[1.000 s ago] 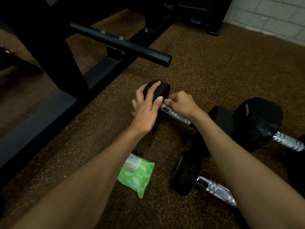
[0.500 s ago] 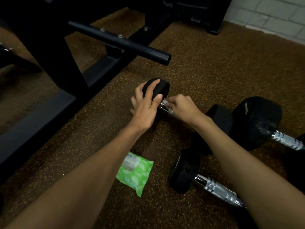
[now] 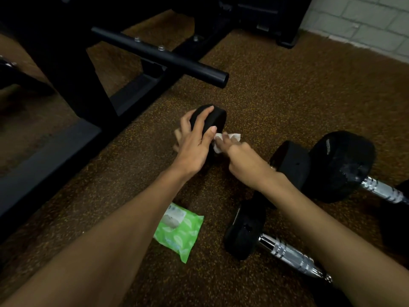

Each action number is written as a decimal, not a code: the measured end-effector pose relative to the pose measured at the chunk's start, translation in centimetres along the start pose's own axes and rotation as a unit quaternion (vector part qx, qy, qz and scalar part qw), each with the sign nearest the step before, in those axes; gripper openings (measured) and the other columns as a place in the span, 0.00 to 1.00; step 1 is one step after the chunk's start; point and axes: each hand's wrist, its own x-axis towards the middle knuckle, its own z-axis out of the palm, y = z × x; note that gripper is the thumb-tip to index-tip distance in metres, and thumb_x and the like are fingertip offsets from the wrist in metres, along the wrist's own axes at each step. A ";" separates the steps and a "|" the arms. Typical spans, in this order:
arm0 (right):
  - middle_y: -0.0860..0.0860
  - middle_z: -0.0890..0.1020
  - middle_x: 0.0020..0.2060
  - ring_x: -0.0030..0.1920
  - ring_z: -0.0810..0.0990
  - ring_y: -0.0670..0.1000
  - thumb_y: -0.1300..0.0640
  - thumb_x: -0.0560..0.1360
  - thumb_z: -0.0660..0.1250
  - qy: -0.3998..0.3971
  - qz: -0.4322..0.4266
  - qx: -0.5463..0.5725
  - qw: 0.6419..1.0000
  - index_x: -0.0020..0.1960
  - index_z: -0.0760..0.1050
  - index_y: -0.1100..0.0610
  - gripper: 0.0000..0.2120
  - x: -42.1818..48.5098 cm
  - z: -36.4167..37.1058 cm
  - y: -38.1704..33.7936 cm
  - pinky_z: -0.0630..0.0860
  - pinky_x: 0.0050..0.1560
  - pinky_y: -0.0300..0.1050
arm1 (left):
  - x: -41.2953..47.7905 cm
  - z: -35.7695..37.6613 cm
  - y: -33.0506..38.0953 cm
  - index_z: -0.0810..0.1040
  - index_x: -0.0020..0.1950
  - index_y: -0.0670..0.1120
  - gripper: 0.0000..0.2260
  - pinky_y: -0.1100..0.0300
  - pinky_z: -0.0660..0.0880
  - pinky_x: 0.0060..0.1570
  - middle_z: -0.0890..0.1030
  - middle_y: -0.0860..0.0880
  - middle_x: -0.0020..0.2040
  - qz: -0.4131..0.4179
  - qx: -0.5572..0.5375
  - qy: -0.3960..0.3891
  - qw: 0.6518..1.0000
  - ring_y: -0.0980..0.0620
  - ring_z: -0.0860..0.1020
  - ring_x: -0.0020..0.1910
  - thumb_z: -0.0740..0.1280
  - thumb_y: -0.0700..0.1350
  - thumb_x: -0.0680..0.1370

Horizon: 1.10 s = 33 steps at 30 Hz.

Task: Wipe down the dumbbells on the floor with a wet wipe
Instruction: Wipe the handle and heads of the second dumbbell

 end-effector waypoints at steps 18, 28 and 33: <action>0.56 0.70 0.69 0.64 0.73 0.60 0.66 0.79 0.55 0.119 0.039 0.017 0.992 0.73 0.64 0.57 0.23 0.7 1.9 -0.2 0.73 0.60 0.54 | 0.2 0.1 -0.1 0.58 0.72 0.65 0.19 0.38 0.60 0.66 0.54 0.52 0.72 0.005 0.002 0.005 1.000 0.45 0.59 0.67 0.55 0.55 0.81; 0.58 0.77 0.63 0.64 0.75 0.52 0.61 0.74 0.70 0.158 0.069 0.177 0.969 0.51 0.84 0.61 0.08 0.2 1.5 0.0 0.64 0.65 0.35 | -0.2 -0.3 0.4 0.58 0.73 0.64 0.19 0.40 0.55 0.65 0.51 0.52 0.74 -0.008 -0.006 -0.011 1.000 0.46 0.55 0.69 0.55 0.55 0.81; 0.55 0.83 0.51 0.51 0.81 0.53 0.61 0.72 0.71 0.217 0.125 0.208 0.945 0.49 0.79 0.62 0.07 1.2 1.8 0.0 0.69 0.53 0.35 | -0.2 -0.3 0.5 0.58 0.72 0.64 0.20 0.39 0.56 0.67 0.52 0.53 0.74 -0.010 -0.008 -0.012 1.000 0.47 0.55 0.69 0.55 0.55 0.81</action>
